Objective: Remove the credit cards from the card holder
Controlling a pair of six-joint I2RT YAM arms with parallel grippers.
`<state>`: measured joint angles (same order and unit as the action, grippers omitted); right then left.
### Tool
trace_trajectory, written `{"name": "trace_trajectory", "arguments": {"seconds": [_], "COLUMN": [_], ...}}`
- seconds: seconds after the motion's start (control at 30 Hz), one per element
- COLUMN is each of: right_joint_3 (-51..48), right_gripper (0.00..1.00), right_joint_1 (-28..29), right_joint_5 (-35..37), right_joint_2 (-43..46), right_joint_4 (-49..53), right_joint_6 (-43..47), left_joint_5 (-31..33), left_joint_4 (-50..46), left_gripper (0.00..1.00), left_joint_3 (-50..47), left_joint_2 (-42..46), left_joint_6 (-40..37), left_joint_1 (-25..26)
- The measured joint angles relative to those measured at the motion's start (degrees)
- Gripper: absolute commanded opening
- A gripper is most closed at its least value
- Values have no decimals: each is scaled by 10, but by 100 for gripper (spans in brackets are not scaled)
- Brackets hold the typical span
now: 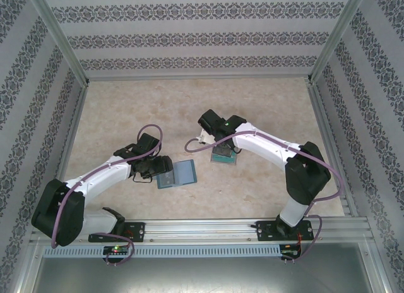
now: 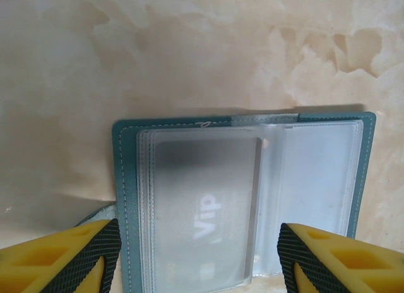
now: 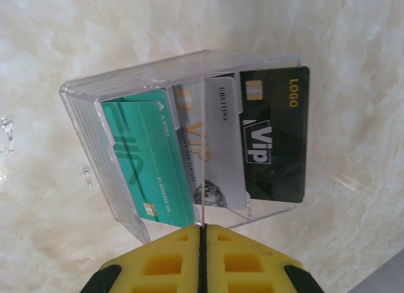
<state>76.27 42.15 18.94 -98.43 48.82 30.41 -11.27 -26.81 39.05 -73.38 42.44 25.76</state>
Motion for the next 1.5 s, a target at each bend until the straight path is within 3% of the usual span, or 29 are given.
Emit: {"name": "trace_trajectory", "arguments": {"seconds": [0.47,0.7,0.8,1.03,1.27,1.37,1.5], "right_joint_3": [-1,0,0,18,51,65,63], "right_gripper": [3,10,21,26,14,0,0], "right_joint_1": [-41,-41,-41,-42,-42,-42,-42], "right_joint_5": [14,27,29,38,31,-1,-58], "right_joint_2": [-19,-19,-19,-23,-23,-23,-9], "right_joint_4": [-13,-18,-20,-19,-15,-19,-38], "right_joint_6": [-16,-18,-21,-36,-82,-127,-226], "left_joint_5": [0,0,0,0,0,-1,-1], "left_joint_4": [0,0,0,0,0,0,0], "left_gripper": [67,67,67,67,64,61,61], "left_joint_3": [0,0,0,0,0,0,0], "left_joint_2": [0,0,0,1,7,8,14], "left_joint_6": [0,0,0,0,0,0,0], "left_joint_1": [0,0,0,0,0,0,0]}}
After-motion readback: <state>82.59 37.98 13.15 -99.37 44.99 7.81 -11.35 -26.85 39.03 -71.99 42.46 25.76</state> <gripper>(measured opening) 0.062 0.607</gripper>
